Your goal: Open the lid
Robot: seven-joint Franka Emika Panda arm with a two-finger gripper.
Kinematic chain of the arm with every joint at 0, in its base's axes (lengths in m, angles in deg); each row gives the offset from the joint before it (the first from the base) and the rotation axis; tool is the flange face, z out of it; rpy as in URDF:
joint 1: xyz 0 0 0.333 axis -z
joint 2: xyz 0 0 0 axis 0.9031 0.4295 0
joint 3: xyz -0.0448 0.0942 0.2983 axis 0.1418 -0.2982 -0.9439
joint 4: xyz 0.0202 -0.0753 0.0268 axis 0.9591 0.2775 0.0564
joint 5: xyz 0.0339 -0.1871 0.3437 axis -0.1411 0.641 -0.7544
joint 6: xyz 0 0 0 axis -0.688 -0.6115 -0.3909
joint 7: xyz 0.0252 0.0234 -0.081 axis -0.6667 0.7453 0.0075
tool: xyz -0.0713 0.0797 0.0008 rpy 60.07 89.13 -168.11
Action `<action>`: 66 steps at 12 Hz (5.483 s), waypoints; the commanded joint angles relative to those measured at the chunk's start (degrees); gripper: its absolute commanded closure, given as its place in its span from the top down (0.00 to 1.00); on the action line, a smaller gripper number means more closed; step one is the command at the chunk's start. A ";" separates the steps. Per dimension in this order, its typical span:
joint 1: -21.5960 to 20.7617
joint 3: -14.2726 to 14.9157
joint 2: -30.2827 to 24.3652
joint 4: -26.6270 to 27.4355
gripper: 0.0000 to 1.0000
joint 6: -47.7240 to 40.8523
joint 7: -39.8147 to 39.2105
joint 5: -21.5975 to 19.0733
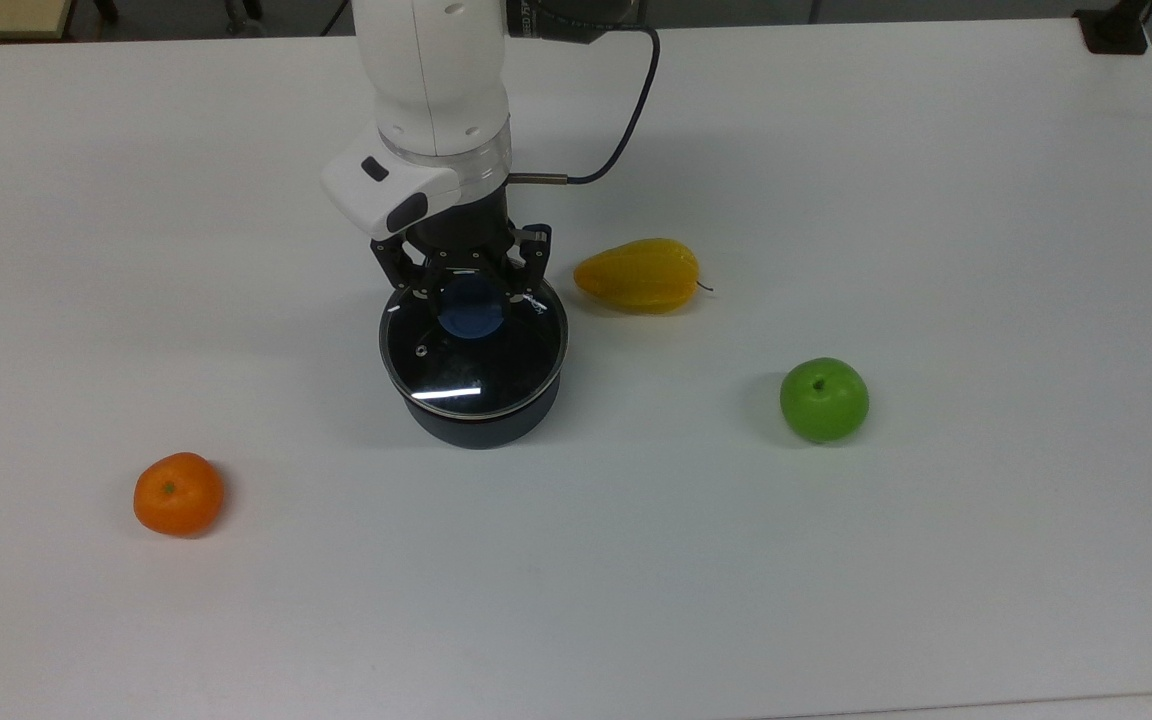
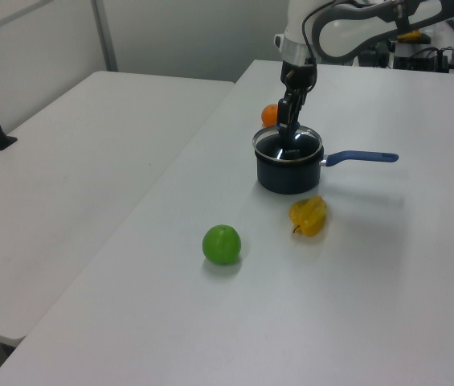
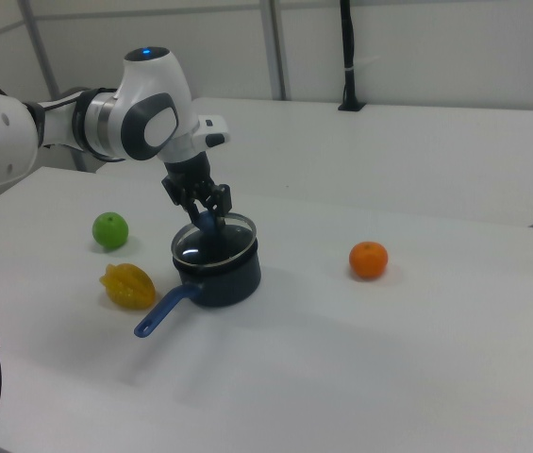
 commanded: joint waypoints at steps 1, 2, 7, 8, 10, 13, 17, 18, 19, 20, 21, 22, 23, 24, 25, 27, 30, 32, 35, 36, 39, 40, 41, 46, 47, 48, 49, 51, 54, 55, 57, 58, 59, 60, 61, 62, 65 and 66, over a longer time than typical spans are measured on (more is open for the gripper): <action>-0.19 0.75 -3.39 0.93 0.42 -0.15 -0.38 -0.36; -0.10 0.84 -3.57 0.93 0.42 -0.16 -0.39 -0.36; 2.00 1.02 -4.62 0.93 0.42 -1.56 -0.56 -0.36; 3.06 1.11 -4.89 0.93 0.42 -1.82 -0.91 -0.45; 5.43 1.02 -5.16 0.93 0.42 -2.96 -2.84 -0.45; 10.17 1.02 -5.16 1.10 0.42 -3.14 -5.56 -0.54; 17.11 1.02 -5.07 1.36 0.42 -3.14 -10.66 -0.63; 18.52 1.02 -5.07 1.54 0.42 -3.14 -11.89 -0.71; 19.58 1.02 -4.98 1.72 0.42 -3.14 -13.20 -0.71; 20.46 1.02 -4.81 2.24 0.42 -3.06 -14.35 -0.71; 20.99 1.02 -4.63 2.85 0.42 -2.97 -15.32 -0.71; 21.00 1.02 -4.28 3.29 0.42 -2.53 -15.50 -0.71; 21.08 1.02 -4.10 3.39 0.42 -2.35 -15.50 -0.71; 21.08 1.02 -3.84 3.39 0.42 -2.35 -15.50 -0.71; 20.91 1.02 -3.05 3.47 0.42 -2.27 -15.50 -0.71; 20.82 1.02 -2.09 3.91 0.41 -1.57 -15.59 -0.63; 20.38 0.93 -1.46 6.98 0.41 3.26 -15.59 -0.63; 20.12 0.67 0.02 6.99 0.41 3.53 -15.50 -0.63; 19.24 0.67 1.87 7.08 0.41 5.12 -15.50 -0.54; 19.06 0.67 2.22 7.08 0.41 5.12 -15.50 -0.28; 18.97 0.67 2.93 7.17 0.41 5.12 -15.59 0.16; 18.97 0.58 3.19 7.17 0.41 5.12 -15.59 0.25; 18.97 0.58 3.45 7.17 0.41 5.12 -15.68 0.34; 18.36 0.67 3.63 7.87 0.42 4.94 -16.29 2.36; 18.36 0.67 3.63 7.87 0.42 4.86 -16.29 2.36; 18.36 0.67 3.55 7.87 0.43 4.85 -16.29 2.36; 18.36 0.67 3.54 7.87 0.46 4.77 -16.29 2.36; 18.36 0.67 3.54 7.87 0.55 4.68 -16.29 2.36; 18.45 0.67 3.46 7.69 0.69 4.33 -16.29 2.36; 18.53 0.67 3.46 7.69 0.74 4.33 -16.29 2.36; 18.45 0.67 3.11 7.69 0.90 4.24 -15.86 2.36; 18.45 0.67 2.67 7.69 1.00 4.07 -15.33 2.36; 18.45 0.67 1.88 7.69 1.00 3.80 -15.15 2.28; 18.62 0.67 0.74 7.35 1.00 1.97 -14.46 2.27; 18.62 0.76 -0.40 7.26 1.00 0.13 -14.27 2.27; 18.54 0.76 -1.89 7.25 1.00 -0.94 -14.19 2.27; 16.62 0.41 -6.20 5.94 1.00 -5.84 -6.47 2.45; 14.43 0.49 -8.13 5.94 1.00 -7.52 -5.06 2.45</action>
